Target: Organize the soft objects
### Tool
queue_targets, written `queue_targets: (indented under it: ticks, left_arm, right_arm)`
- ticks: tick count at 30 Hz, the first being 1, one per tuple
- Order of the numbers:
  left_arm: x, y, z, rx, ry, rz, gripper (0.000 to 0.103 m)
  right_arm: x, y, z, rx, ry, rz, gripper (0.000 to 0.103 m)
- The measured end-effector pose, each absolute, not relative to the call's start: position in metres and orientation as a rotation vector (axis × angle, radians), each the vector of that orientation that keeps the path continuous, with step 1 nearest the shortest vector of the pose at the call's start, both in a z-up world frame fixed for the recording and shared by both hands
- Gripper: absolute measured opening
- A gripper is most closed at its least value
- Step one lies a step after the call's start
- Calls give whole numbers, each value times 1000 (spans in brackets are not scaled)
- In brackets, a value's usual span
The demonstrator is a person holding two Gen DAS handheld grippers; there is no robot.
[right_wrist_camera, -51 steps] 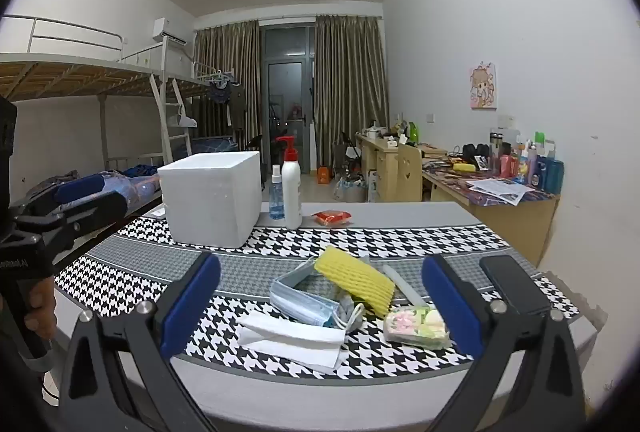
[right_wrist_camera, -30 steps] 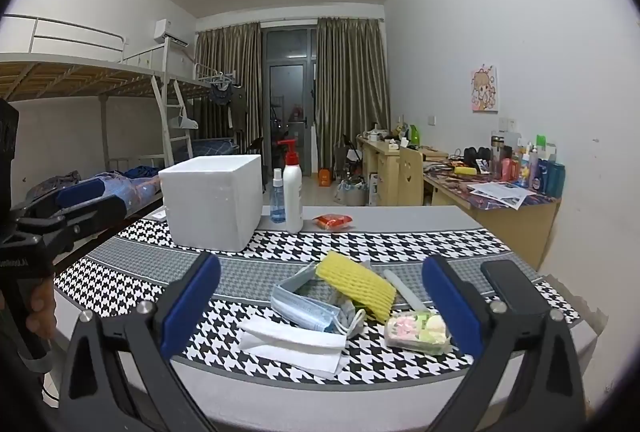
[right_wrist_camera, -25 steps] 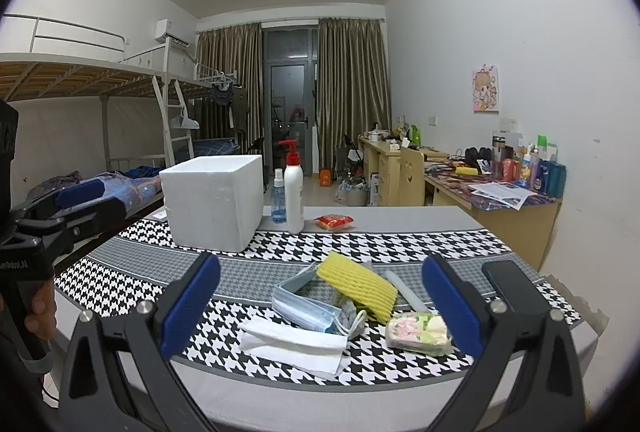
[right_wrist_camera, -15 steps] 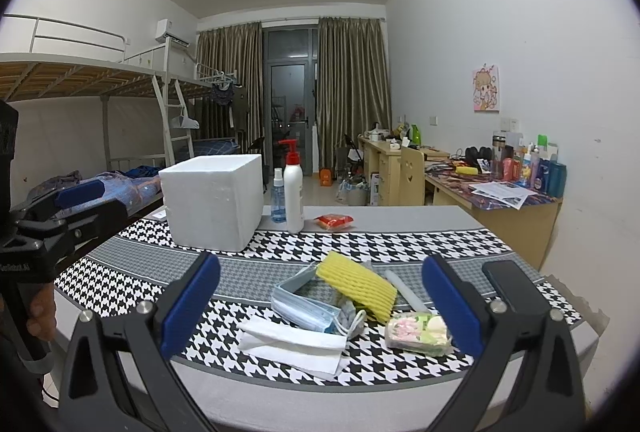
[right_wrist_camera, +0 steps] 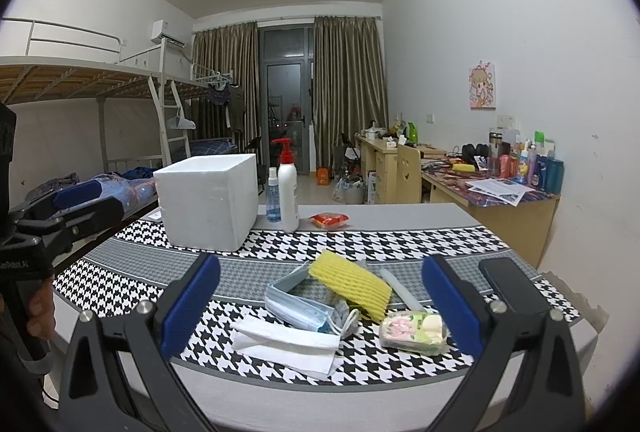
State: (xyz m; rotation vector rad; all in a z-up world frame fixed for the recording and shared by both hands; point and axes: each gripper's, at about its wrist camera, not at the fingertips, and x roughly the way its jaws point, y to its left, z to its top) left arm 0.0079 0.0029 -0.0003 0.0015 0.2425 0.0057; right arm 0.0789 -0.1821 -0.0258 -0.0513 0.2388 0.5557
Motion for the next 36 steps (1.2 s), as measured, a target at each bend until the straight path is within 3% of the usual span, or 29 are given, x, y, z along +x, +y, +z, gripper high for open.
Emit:
queue_targets:
  ticks: [36]
  left_arm:
    - [84, -41, -56, 87, 530, -188, 102]
  right_arm:
    - [137, -194, -64, -66, 437, 426, 102]
